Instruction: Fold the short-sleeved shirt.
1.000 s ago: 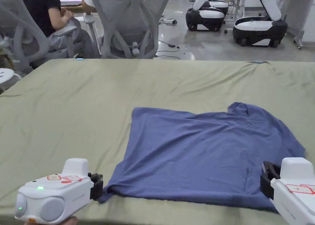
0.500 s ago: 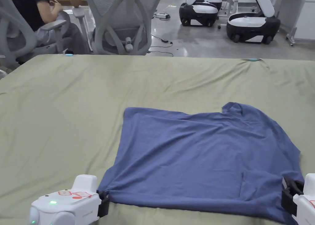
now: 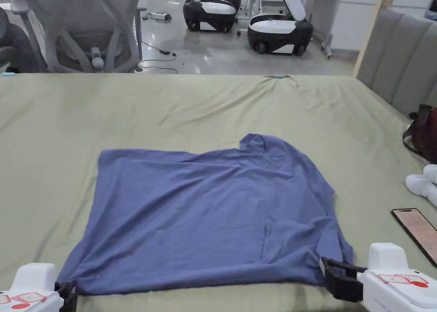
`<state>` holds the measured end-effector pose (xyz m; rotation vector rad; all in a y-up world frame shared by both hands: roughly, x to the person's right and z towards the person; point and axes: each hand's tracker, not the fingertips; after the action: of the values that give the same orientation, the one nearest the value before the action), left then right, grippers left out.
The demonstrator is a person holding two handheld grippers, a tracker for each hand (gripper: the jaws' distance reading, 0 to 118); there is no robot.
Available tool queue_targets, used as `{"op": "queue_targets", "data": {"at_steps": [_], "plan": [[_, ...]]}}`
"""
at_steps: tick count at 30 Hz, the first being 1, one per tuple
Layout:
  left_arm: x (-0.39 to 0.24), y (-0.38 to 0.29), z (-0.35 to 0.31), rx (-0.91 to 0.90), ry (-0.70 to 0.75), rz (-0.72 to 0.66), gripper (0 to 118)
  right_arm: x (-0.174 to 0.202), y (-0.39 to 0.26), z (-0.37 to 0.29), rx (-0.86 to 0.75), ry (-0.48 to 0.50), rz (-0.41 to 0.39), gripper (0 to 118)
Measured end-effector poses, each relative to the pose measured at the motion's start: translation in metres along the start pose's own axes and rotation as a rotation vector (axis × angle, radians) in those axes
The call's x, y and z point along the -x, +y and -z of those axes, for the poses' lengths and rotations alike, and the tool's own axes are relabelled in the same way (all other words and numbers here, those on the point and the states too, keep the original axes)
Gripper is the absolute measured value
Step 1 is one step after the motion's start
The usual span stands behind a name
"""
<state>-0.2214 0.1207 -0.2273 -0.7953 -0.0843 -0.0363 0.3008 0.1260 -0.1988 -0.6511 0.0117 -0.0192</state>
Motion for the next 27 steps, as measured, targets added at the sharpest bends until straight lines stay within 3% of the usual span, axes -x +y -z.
{"op": "queue_targets", "data": {"at_steps": [2,3,4,5,8,14,21,27], "plan": [[-0.001,0.002,-0.002,0.003,0.002,0.003,2,0.003,-0.007,0.014,0.045,0.026,-0.023,89],[-0.005,0.004,-0.006,0.003,0.002,0.006,1,0.002,-0.009,0.019,0.064,0.066,-0.013,67],[-0.005,0.005,-0.007,0.004,0.000,0.009,1,-0.001,-0.011,0.023,0.068,0.088,0.017,14],[-0.005,0.006,-0.009,0.008,-0.003,0.012,1,-0.003,-0.011,0.026,0.070,0.061,0.023,5],[-0.004,0.016,-0.026,0.008,0.000,0.026,1,-0.013,-0.005,0.009,0.023,0.074,0.094,5],[-0.011,0.071,-0.044,-0.054,0.006,0.077,1,-0.013,0.048,-0.009,-0.064,0.032,0.063,5],[-0.015,0.158,0.045,-0.015,-0.011,0.066,1,-0.016,0.120,0.073,-0.006,-0.022,0.022,5],[-0.021,0.184,0.132,0.133,0.022,0.038,1,-0.023,0.129,0.157,0.146,-0.050,0.057,5]]}}
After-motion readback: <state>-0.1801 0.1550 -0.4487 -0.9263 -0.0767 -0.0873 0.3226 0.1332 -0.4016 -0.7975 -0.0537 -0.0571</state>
